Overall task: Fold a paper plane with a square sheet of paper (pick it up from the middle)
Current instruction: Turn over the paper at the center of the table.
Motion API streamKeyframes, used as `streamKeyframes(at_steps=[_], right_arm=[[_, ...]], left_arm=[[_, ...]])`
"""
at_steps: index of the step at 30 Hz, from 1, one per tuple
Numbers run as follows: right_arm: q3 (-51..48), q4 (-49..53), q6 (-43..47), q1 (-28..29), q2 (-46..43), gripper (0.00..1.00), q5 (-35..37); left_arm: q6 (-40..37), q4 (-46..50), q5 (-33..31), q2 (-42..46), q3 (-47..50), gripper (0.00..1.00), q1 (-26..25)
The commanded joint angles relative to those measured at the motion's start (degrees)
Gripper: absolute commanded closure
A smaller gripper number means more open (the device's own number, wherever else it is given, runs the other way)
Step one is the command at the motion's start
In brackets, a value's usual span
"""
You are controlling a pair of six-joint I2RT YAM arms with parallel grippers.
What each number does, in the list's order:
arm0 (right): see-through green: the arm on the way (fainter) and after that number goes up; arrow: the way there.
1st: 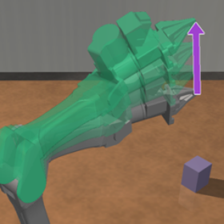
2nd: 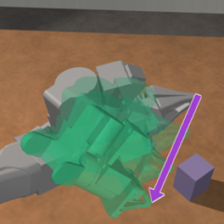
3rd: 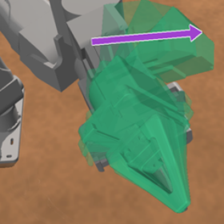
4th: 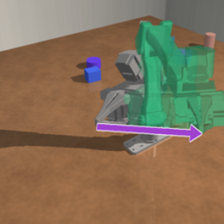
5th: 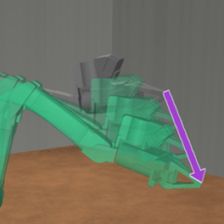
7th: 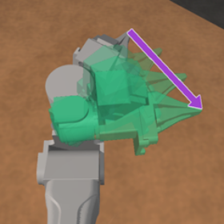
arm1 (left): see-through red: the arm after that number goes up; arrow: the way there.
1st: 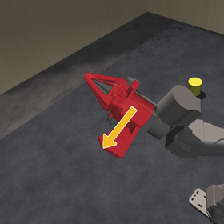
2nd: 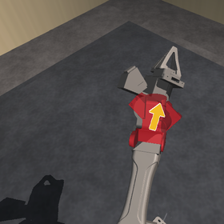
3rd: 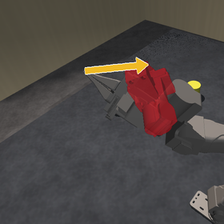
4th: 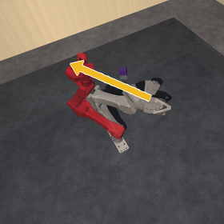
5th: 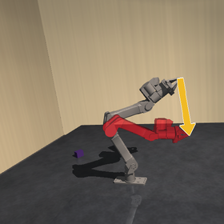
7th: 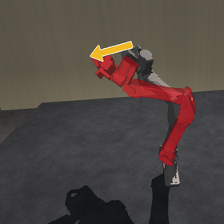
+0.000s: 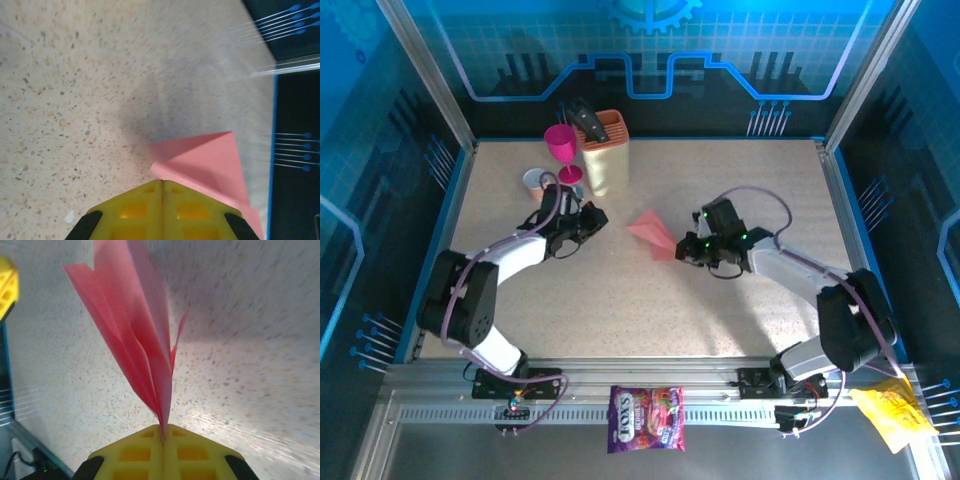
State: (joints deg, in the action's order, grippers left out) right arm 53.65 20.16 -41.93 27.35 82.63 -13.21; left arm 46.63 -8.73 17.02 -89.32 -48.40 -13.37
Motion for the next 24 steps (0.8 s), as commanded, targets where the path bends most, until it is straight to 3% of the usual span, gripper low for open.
streamKeyframes(at_steps=[1,8,13,18,24], right_arm=[[7.1,23.0,11.5,0.2,-2.3,1.0,16.4],[16.6,41.8,14.7,7.1,2.6,1.0,48.5],[20.6,50.7,10.8,15.4,12.5,1.0,61.7],[24.4,57.0,4.6,23.8,23.9,1.0,64.8],[30.4,58.3,0.6,32.7,34.9,1.0,59.8]], left_arm=[[1.0,4.3,0.7,4.4,4.0,0.96,0.6],[1.9,3.9,0.2,12.7,11.7,0.95,1.0],[1.8,5.5,0.1,17.3,15.0,0.95,1.7],[1.8,6.8,0.0,21.4,17.3,0.95,2.4],[2.1,8.0,1.5,22.9,17.5,0.95,2.8]])
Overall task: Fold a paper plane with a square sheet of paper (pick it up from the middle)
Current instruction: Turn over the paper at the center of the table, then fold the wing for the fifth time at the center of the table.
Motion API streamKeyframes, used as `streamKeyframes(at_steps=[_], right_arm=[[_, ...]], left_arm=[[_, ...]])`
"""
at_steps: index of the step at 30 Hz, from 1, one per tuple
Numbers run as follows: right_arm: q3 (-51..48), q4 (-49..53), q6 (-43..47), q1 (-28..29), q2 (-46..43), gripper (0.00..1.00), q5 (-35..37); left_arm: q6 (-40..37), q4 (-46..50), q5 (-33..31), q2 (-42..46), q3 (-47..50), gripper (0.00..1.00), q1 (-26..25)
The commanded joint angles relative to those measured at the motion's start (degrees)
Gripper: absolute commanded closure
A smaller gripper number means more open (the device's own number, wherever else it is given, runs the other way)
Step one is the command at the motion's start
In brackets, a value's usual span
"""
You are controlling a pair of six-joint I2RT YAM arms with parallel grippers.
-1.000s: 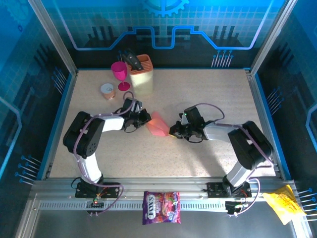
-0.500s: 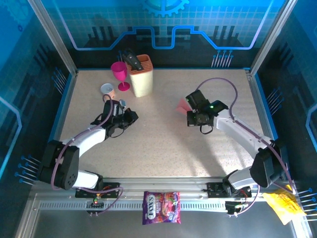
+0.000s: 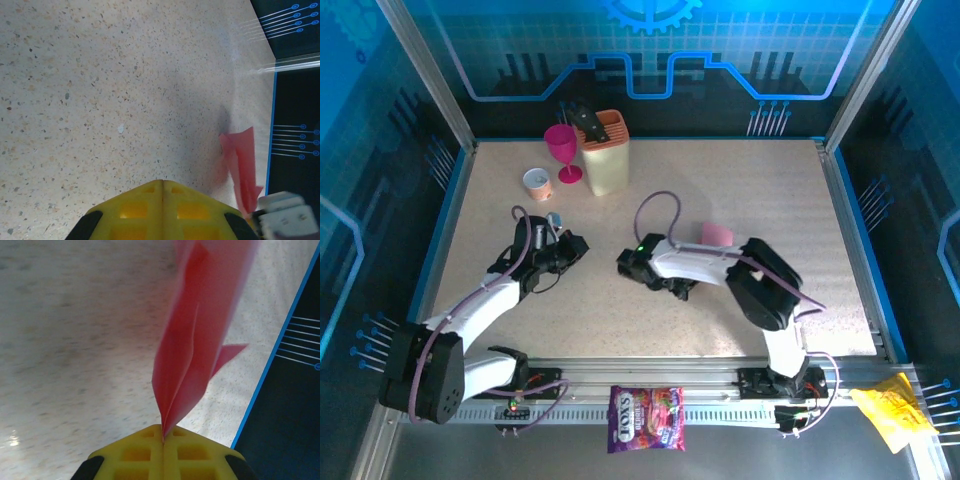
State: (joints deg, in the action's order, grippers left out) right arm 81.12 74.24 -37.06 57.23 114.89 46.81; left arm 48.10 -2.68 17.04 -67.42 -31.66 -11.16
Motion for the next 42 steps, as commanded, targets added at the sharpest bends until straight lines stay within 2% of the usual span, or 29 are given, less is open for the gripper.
streamKeyframes(at_steps=[1,2,3,4,7,8,10,14,17,24,27,31,37,42], right_arm=[[4.3,4.0,-4.5,4.1,4.2,1.0,-1.4],[5.8,3.5,-4.4,5.4,5.5,0.98,-2.7],[7.0,3.3,-4.3,6.3,6.5,0.88,-3.9],[8.6,2.8,-3.9,7.4,7.5,0.7,-5.5],[11.0,-0.8,-1.2,8.3,6.7,0.47,-11.7],[11.0,-2.4,-0.3,7.7,5.0,0.43,-13.9],[9.3,-7.3,2.0,4.9,-0.4,0.4,-19.8],[3.0,-17.5,4.5,-4.4,-11.4,0.4,-32.9],[-2.2,-23.7,4.9,-12.1,-17.4,0.43,-39.8],[-14.8,-36.2,3.1,-28.0,-24.1,0.52,-51.1],[-18.0,-39.1,3.4,-31.2,-24.6,0.55,-54.8],[-21.8,-41.1,3.9,-34.1,-25.0,0.61,-55.6],[-27.7,-46.6,2.7,-40.6,-25.3,0.66,-61.2],[-30.4,-48.5,3.0,-42.4,-26.5,0.66,-63.8]], left_arm=[[0.7,1.9,1.8,0.9,0.6,0.95,0.7],[0.8,1.9,2.2,0.8,0.7,0.95,0.7],[0.9,1.8,2.5,0.6,0.5,0.95,0.7],[0.9,1.6,2.8,0.6,0.6,0.95,0.8],[0.7,1.3,4.2,-0.3,-0.1,0.95,0.8],[0.6,1.3,4.7,-0.7,-0.4,0.95,0.8],[-0.3,1.4,6.1,-1.5,-1.4,0.94,0.8],[-2.2,2.1,8.4,-2.6,-3.7,0.93,0.6],[-1.9,2.5,9.6,-3.4,-5.2,0.93,-2.1],[0.4,-1.7,6.6,-7.2,-8.1,0.92,-18.2],[1.6,-6.5,6.1,-11.9,-9.8,0.92,-24.5],[2.0,-9.4,5.4,-19.9,-14.7,0.93,-30.2],[3.1,-12.0,6.4,-30.8,-21.4,0.93,-32.7],[1.8,-10.4,4.9,-36.3,-25.2,0.94,-32.4]])
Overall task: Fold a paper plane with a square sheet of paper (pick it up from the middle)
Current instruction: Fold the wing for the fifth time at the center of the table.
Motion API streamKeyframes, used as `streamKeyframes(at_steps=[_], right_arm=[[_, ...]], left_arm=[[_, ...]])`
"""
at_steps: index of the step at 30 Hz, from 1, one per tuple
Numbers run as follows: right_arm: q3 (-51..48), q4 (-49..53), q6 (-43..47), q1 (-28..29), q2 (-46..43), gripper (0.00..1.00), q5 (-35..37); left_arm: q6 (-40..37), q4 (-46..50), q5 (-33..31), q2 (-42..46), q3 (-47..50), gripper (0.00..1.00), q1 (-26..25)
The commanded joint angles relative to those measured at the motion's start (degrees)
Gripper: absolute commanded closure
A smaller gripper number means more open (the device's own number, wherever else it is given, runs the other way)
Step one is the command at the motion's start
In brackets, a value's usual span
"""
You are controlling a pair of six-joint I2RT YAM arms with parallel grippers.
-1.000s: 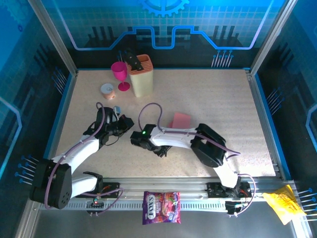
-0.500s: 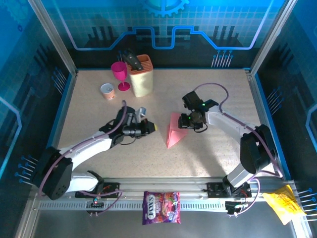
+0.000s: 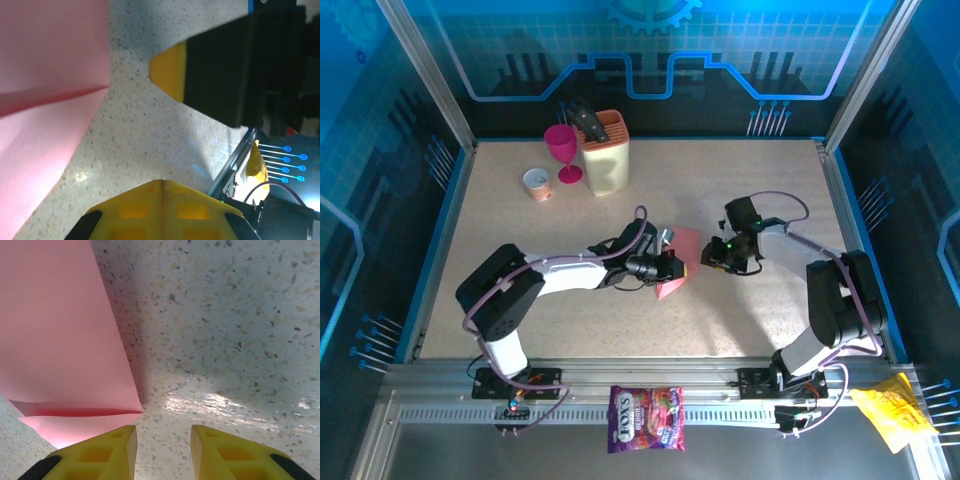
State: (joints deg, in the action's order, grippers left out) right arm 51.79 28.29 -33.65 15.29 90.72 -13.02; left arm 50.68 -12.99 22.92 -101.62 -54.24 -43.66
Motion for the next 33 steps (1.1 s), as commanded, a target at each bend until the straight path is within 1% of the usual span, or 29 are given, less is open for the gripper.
streamKeyframes(at_steps=[1,4,8,14,21,33], right_arm=[[-1.1,-2.7,-0.3,-0.6,-2.2,0.66,-4.4],[-2.9,-3.4,0.1,-0.9,-1.8,0.65,-5.8],[-4.4,-5.7,-0.4,-0.9,-0.4,0.63,-9.2],[-5.6,-9.7,-1.5,-0.9,1.3,0.57,-13.5],[-5.8,-11.5,-2.2,-0.3,3.2,0.5,-14.8],[-3.0,-15.5,-4.3,2.4,7.0,0.49,-18.1]], left_arm=[[-1.2,0.5,-0.9,-3.0,-3.4,0.94,0.3],[-2.2,1.8,-0.9,-5.3,-5.0,0.96,1.2],[-3.7,3.1,-1.8,-6.1,-4.7,0.97,3.3],[-5.6,3.8,-1.5,-7.3,-3.4,0.98,6.3],[-6.8,2.9,-1.3,-8.9,-1.5,1.0,8.5],[-7.7,1.2,0.3,-10.1,-0.4,1.0,10.2]])
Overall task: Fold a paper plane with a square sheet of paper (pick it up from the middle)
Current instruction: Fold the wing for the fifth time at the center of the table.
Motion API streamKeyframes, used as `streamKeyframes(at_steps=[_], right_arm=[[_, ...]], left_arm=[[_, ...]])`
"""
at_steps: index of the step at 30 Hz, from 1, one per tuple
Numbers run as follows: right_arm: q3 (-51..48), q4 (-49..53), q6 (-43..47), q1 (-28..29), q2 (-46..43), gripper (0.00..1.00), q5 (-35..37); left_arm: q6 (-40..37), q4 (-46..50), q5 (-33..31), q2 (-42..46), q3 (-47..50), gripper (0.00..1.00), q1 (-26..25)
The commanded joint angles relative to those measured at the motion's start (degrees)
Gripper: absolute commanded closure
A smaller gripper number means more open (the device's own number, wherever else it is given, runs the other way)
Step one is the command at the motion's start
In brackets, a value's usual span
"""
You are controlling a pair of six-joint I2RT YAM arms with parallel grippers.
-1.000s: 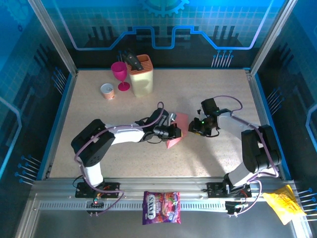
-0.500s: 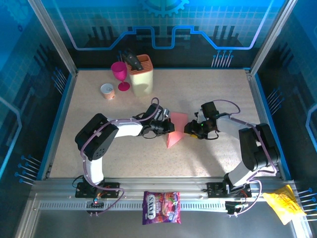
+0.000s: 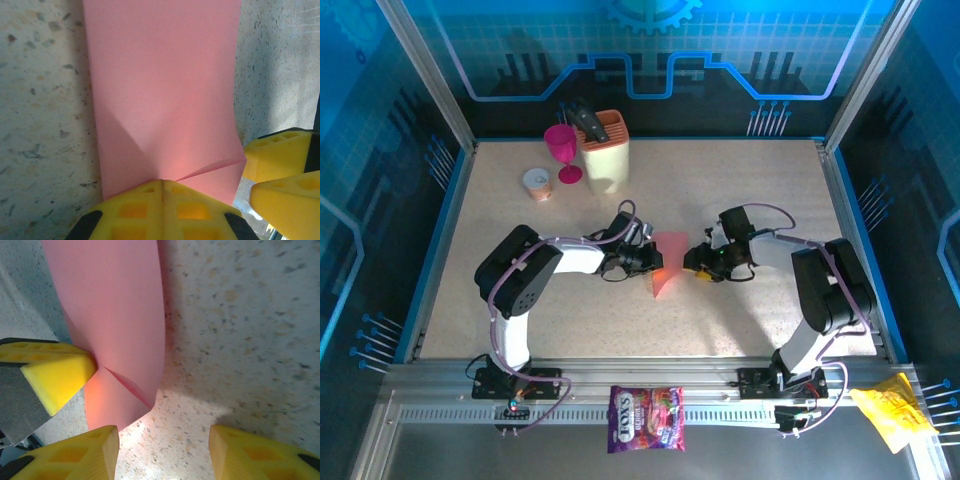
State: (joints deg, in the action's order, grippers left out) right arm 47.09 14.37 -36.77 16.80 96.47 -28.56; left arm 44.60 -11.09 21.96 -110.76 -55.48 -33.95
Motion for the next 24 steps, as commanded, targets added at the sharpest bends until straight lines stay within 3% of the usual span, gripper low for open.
streamKeyframes(at_steps=[1,4,7,11,13,18,24], right_arm=[[1.7,-2.2,-1.6,1.0,1.6,0.49,-3.1],[1.5,-4.4,-2.9,1.6,2.7,0.5,-4.5],[1.5,-6.2,-4.0,1.9,3.7,0.58,-5.5],[1.0,-8.4,-5.2,1.9,3.9,0.91,-5.6],[0.8,-8.8,-5.6,1.9,3.7,1.0,-5.3],[-0.3,-9.3,-6.5,2.5,2.8,1.0,-4.5],[-1.9,-9.0,-7.9,5.5,1.0,1.0,-1.2]], left_arm=[[-1.6,-1.0,1.4,-0.7,1.1,1.0,0.5],[-1.5,-1.3,1.8,-0.4,1.4,1.0,0.5],[-1.2,-1.6,2.6,0.1,1.4,1.0,0.5],[-0.6,-2.3,3.5,2.1,1.4,0.92,0.9],[0.1,-3.0,3.9,3.9,1.8,0.85,1.2],[2.1,-4.6,4.2,8.7,4.1,0.63,1.4],[4.7,-6.9,5.5,12.4,8.3,0.58,-0.5]])
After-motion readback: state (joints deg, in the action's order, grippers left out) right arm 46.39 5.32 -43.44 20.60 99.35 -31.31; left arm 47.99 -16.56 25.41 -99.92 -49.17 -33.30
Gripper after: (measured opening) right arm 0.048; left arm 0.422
